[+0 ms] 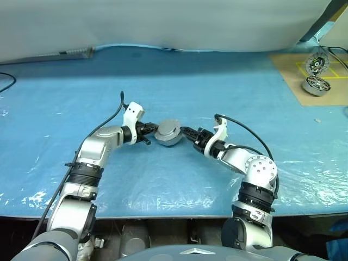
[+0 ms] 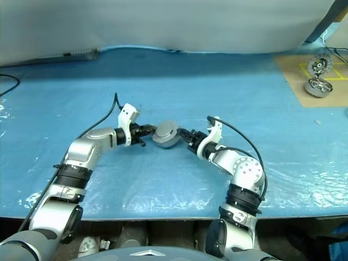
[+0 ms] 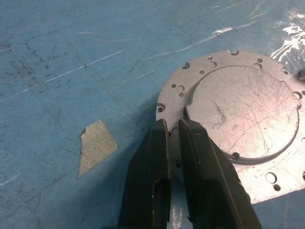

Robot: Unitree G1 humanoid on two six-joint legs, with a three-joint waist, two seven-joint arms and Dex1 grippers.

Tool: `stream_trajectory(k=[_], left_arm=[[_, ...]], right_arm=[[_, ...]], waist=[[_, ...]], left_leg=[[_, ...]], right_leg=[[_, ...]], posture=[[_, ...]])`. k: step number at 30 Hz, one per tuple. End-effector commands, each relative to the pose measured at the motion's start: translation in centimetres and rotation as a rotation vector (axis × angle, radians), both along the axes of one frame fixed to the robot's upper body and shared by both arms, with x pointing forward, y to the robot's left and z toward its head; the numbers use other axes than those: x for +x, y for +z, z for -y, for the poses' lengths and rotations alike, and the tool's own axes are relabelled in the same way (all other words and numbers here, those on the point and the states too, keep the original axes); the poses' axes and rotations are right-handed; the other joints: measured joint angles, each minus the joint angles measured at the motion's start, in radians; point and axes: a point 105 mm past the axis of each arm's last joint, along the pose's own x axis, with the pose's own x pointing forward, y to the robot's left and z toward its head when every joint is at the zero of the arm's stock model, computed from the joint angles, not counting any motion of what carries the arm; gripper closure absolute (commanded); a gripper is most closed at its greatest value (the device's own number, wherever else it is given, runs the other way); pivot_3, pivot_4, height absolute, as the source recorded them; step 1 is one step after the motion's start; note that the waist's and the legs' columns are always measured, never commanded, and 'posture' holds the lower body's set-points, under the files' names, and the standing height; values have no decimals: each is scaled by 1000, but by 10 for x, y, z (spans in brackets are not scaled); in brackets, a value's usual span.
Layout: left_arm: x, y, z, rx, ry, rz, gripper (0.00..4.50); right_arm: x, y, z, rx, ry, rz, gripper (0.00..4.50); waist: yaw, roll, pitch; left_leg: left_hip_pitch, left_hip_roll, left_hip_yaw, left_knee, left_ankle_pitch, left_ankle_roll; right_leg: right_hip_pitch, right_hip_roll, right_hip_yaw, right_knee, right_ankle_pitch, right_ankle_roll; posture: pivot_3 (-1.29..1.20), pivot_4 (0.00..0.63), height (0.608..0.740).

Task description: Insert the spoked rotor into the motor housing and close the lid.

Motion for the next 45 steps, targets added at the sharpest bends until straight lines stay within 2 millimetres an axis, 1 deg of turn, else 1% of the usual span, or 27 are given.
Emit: stream_trajectory(k=[1,3,6,7,9,12,13,15,21,26,29,31,39,40,41,45], left_arm=[[-8,-20,4,26,-20,-72,4075],[-8,-20,5,26,-21,-71,4075],[-9,-21,5,28,-22,-71,4075],[-9,-21,5,29,-24,-71,4075],[-9,-21,5,31,-25,-70,4075],[-10,-20,5,32,-27,-69,4075],[-9,-20,5,32,-27,-68,4075],[-9,-20,5,33,-27,-67,4075],[-9,-19,5,37,-31,-63,4075],[-9,-20,6,39,-34,-62,4075],[-10,-20,6,40,-36,-61,4075],[-10,-20,6,40,-36,-62,4075],[-10,-20,4,41,-30,-62,4075],[-10,-20,4,41,-29,-61,4075],[-10,-20,4,41,-28,-61,4075],[-9,-20,4,40,-25,-61,4075]], right_arm=[[-13,5,-31,96,86,-13,4405],[-11,2,-30,73,73,-22,4462],[-6,2,-25,58,34,-6,4462],[-4,1,-23,58,20,-8,4288],[-3,-1,-21,49,8,-15,3869],[0,-8,-16,15,-28,-41,2875],[1,-9,-14,15,-35,-47,2510],[1,-8,-13,30,-41,-49,1921],[3,-1,-14,119,-49,-56,1921],[-2,3,-25,137,13,-38,1921],[-2,1,-26,126,13,-46,1417],[-1,0,-27,119,14,-50,800],[-6,-1,-34,163,46,-65,800],[-7,-2,-35,162,54,-69,1160],[-9,-3,-36,162,64,-73,1361],[-15,-8,-38,150,94,-93,2756]], waist=[[-1,0,0],[0,0,0],[-1,0,0],[0,0,0],[0,0,0],[0,0,0],[0,0,0],[0,0,0],[0,0,0],[1,0,0],[1,0,0],[1,0,0],[1,0,0],[1,0,0],[1,0,0],[1,0,0]], left_leg=[[1,0,0,0,0,0],[1,0,0,0,0,0],[1,0,0,0,0,0],[1,0,0,0,0,0],[1,0,0,0,0,0],[0,0,0,0,0,0],[0,0,0,0,0,0],[0,0,0,0,0,0],[0,0,0,0,0,0],[0,0,0,0,0,0],[0,0,0,0,0,0],[0,0,0,0,0,0],[0,0,0,0,0,0],[0,0,0,0,0,0],[0,0,0,0,0,0],[-1,0,0,0,0,0]], right_leg=[[1,0,0,0,0,0],[1,0,0,0,0,0],[1,0,0,0,0,0],[1,0,0,0,0,0],[1,0,0,0,0,0],[1,0,0,-1,0,0],[1,0,0,-1,0,0],[1,0,0,-1,0,0],[1,0,0,-1,0,0],[1,0,0,-1,0,0],[1,0,0,-1,0,0],[1,0,0,-1,0,0],[1,0,0,-1,0,0],[1,0,0,-1,0,0],[1,0,0,-1,0,0],[1,0,0,-1,0,1]], posture=[[0,150,740],[0,150,740],[0,150,740],[0,150,740],[0,150,740],[0,150,740],[0,150,740],[0,150,740],[0,150,740],[0,150,740],[0,150,740],[0,150,740],[0,150,740],[0,150,740],[0,150,740],[0,150,740]])
